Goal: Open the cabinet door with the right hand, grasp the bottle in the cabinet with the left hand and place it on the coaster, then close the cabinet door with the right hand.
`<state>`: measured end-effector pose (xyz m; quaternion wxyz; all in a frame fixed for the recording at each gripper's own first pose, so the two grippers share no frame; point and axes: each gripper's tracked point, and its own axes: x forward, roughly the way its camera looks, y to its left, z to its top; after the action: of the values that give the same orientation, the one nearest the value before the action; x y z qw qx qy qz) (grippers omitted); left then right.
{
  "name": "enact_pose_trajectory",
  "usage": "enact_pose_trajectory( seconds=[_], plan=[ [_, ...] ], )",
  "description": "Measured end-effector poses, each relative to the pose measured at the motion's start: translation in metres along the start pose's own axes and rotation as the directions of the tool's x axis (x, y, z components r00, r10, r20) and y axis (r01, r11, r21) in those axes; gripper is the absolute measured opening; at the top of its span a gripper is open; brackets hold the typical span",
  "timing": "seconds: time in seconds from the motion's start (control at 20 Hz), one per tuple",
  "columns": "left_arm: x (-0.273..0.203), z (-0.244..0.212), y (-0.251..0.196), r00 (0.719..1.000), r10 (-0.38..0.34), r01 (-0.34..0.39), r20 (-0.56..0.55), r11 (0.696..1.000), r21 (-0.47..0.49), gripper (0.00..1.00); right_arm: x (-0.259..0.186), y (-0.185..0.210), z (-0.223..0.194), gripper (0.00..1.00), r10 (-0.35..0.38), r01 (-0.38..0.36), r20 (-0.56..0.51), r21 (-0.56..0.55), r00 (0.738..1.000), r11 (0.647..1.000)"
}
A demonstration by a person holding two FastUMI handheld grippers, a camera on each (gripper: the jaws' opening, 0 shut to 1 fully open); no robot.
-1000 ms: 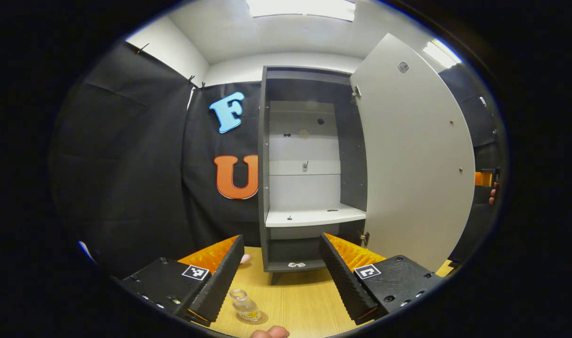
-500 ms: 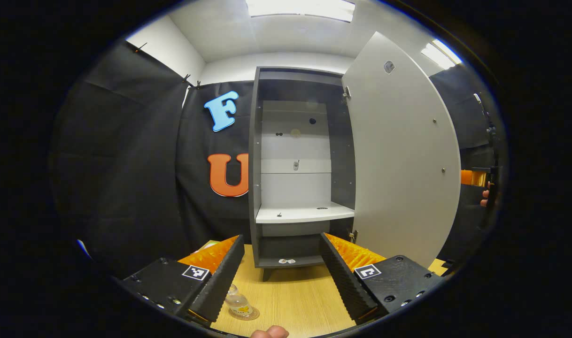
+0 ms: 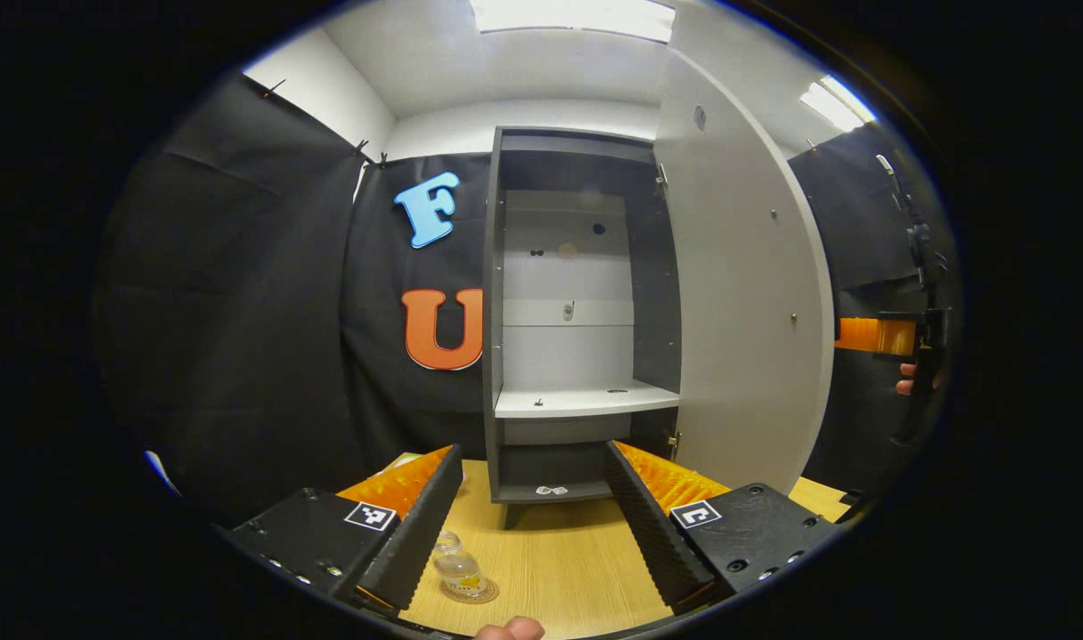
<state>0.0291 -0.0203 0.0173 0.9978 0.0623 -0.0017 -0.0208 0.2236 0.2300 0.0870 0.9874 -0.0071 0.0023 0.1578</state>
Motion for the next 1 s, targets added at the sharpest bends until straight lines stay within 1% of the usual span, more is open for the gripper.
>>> enact_pose_trajectory(
  seconds=[0.25,0.4,0.45,0.5,0.55,0.7,0.75,0.8,0.9,1.0],
  plan=[
    [-0.004,0.003,0.013,1.0,0.015,-0.015,0.017,1.0,-0.003,0.96,0.02,0.038,-0.004,0.84,0.098,-0.098,-0.012,0.002,0.995,0.995],
    [-0.005,0.001,0.02,0.999,0.027,-0.027,0.018,1.0,-0.009,0.96,0.043,0.064,-0.005,0.84,0.15,-0.15,-0.004,-0.017,0.989,0.989],
    [-0.004,0.0,0.021,0.999,0.029,-0.029,0.016,1.0,-0.012,0.96,0.052,0.074,-0.006,0.84,0.168,-0.168,-0.006,-0.019,0.986,0.986],
    [-0.004,0.001,0.023,0.999,0.03,-0.03,0.016,0.999,-0.014,0.96,0.06,0.085,-0.009,0.81,0.185,-0.185,-0.007,-0.014,0.983,0.983],
    [-0.002,0.0,0.025,0.999,0.031,-0.031,0.017,0.999,-0.014,0.96,0.069,0.095,-0.009,0.84,0.2,-0.201,-0.006,-0.006,0.98,0.98],
    [0.0,-0.002,0.034,0.998,0.057,-0.057,0.011,0.998,-0.008,0.96,0.101,0.121,-0.01,0.84,0.212,-0.212,-0.006,0.006,0.977,0.977],
    [0.0,-0.002,0.036,0.998,0.063,-0.063,0.012,0.998,-0.009,0.96,0.113,0.13,-0.008,0.82,0.213,-0.213,0.001,0.005,0.977,0.977],
    [0.001,-0.003,0.038,0.997,0.07,-0.069,0.013,0.998,-0.011,0.96,0.123,0.142,-0.008,0.84,0.22,-0.22,0.005,0.005,0.976,0.976],
    [0.003,-0.007,0.043,0.996,0.084,-0.084,0.006,0.996,-0.011,0.96,0.143,0.164,-0.011,0.85,0.238,-0.238,-0.005,0.001,0.971,0.971],
    [0.001,-0.014,0.046,0.995,0.096,-0.096,-0.013,0.995,-0.019,0.96,0.152,0.175,-0.011,0.85,0.23,-0.231,-0.01,-0.033,0.973,0.973]
  ],
)
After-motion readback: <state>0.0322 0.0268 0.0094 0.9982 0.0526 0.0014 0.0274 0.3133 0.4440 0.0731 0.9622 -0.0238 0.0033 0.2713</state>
